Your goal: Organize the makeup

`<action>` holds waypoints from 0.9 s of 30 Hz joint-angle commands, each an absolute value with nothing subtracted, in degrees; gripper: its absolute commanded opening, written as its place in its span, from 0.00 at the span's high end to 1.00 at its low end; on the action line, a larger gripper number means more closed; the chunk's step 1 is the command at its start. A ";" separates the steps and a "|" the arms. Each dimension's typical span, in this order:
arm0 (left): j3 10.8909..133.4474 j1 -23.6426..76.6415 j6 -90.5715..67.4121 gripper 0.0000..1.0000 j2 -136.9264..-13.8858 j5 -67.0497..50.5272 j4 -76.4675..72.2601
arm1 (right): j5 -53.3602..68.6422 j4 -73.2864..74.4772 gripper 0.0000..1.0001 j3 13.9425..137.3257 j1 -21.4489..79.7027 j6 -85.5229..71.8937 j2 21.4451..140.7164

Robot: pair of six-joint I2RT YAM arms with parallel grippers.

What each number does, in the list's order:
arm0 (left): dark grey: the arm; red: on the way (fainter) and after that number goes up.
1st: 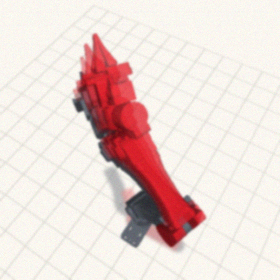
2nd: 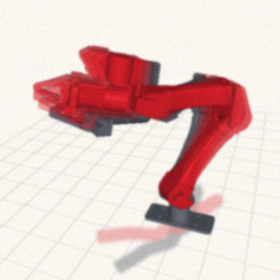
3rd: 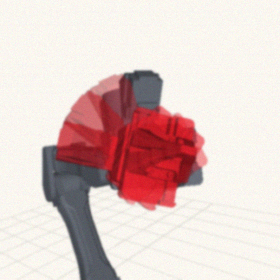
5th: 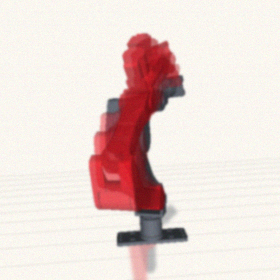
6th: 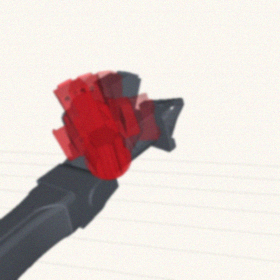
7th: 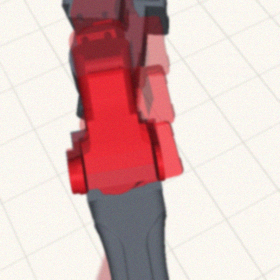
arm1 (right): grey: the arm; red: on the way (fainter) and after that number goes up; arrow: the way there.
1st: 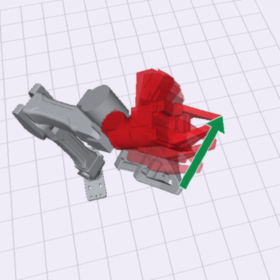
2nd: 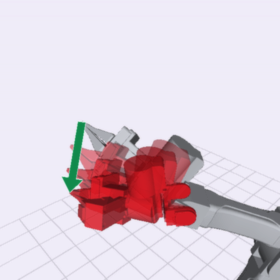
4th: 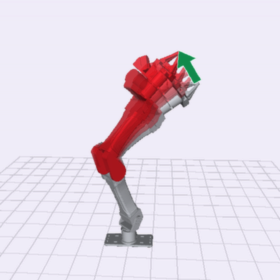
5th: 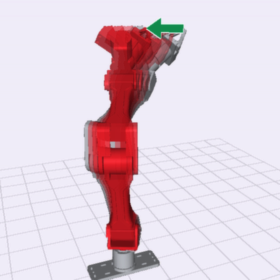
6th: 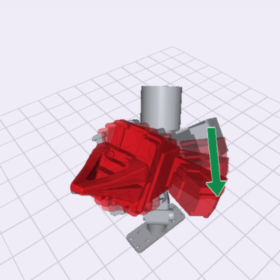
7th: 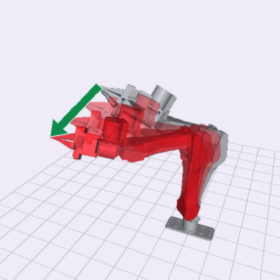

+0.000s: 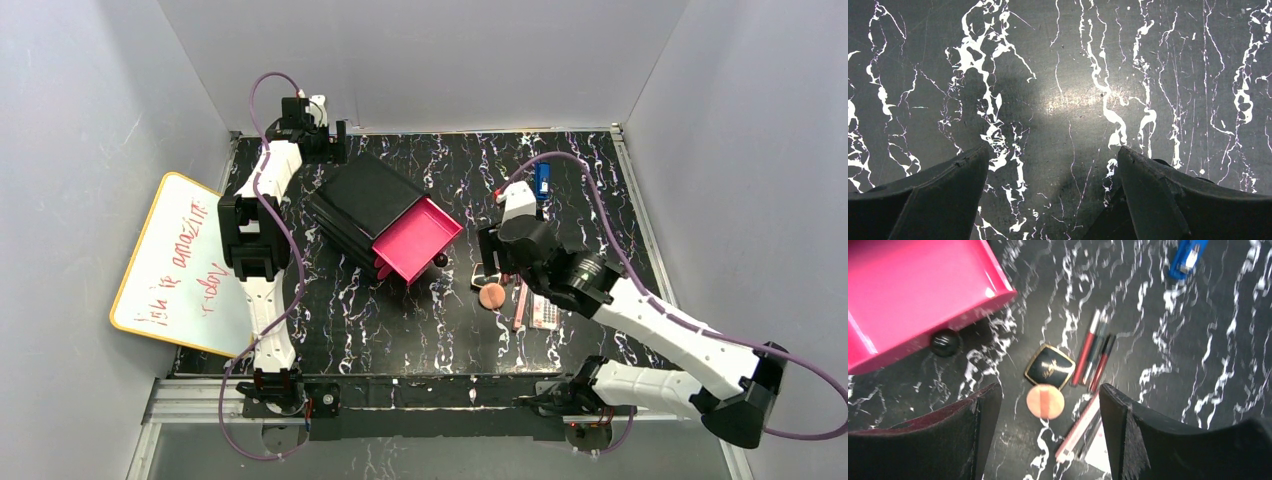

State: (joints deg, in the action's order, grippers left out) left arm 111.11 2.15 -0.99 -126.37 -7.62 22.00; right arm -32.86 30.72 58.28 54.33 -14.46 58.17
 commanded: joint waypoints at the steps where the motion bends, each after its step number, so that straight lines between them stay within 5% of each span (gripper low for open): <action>1: 113.54 2.11 -0.22 0.03 -127.35 -9.56 23.73 | -34.23 37.29 0.21 55.18 53.61 -25.45 60.22; 22: 113.16 2.13 -0.26 0.03 -126.08 -9.93 23.97 | -20.74 15.53 0.29 35.82 47.25 -28.07 69.74; 27: 112.90 2.13 -0.26 0.03 -125.82 -9.78 24.00 | -19.29 11.24 0.42 35.31 46.29 -27.78 73.20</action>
State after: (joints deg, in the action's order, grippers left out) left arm 111.50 2.15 -1.02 -126.41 -8.69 22.63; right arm -20.75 17.39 35.77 47.20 -27.18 71.48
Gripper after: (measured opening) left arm 0.970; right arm 0.626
